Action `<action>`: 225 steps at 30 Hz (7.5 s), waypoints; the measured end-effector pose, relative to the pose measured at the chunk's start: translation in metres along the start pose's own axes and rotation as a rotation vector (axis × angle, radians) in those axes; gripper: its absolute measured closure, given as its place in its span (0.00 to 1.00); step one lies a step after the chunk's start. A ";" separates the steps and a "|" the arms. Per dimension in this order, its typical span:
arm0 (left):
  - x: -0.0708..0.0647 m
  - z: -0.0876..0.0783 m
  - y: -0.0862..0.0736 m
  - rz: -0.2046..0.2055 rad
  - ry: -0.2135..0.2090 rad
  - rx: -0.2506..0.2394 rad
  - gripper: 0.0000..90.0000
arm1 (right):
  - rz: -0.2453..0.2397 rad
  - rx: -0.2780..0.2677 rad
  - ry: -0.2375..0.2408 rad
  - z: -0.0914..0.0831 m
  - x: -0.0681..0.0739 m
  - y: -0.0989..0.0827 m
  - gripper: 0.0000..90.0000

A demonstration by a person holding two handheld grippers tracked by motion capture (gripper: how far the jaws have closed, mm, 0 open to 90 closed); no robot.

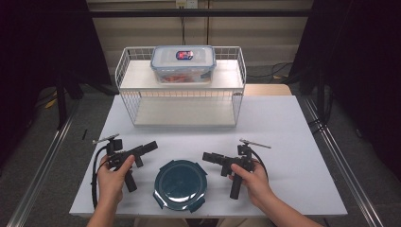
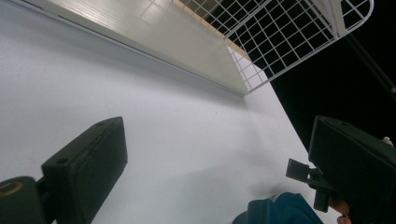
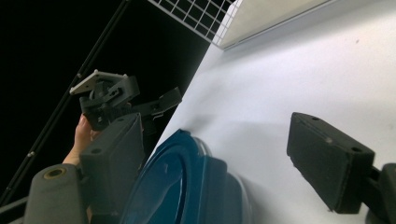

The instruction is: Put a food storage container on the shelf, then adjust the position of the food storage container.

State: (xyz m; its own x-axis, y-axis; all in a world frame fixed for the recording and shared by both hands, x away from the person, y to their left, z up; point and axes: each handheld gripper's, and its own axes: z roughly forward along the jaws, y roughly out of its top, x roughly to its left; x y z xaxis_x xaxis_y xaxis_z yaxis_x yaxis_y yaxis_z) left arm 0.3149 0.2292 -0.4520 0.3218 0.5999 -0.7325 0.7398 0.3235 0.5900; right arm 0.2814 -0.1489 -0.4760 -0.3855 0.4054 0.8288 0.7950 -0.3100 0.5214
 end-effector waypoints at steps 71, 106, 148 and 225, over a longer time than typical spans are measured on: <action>-0.002 0.005 -0.006 0.019 0.004 0.036 0.05 | 0.188 0.187 0.015 0.016 -0.005 -0.022 0.58; -0.002 -0.001 -0.006 0.022 -0.005 0.039 0.06 | 0.226 0.239 0.037 0.020 -0.013 -0.012 0.65; -0.007 0.013 -0.020 -0.005 -0.070 0.131 0.10 | 0.262 0.127 0.001 0.004 -0.045 0.030 0.64; -0.025 0.051 -0.047 -0.119 -0.130 0.230 0.58 | 0.190 -0.049 -0.119 -0.054 -0.022 -0.009 0.78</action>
State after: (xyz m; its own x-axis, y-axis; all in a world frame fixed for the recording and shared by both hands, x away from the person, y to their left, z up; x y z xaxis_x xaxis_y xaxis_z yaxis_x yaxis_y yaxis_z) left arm 0.3022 0.1616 -0.4782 0.2866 0.4638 -0.8383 0.8867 0.2028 0.4154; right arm 0.2572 -0.2011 -0.4881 -0.1708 0.4338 0.8847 0.8229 -0.4310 0.3703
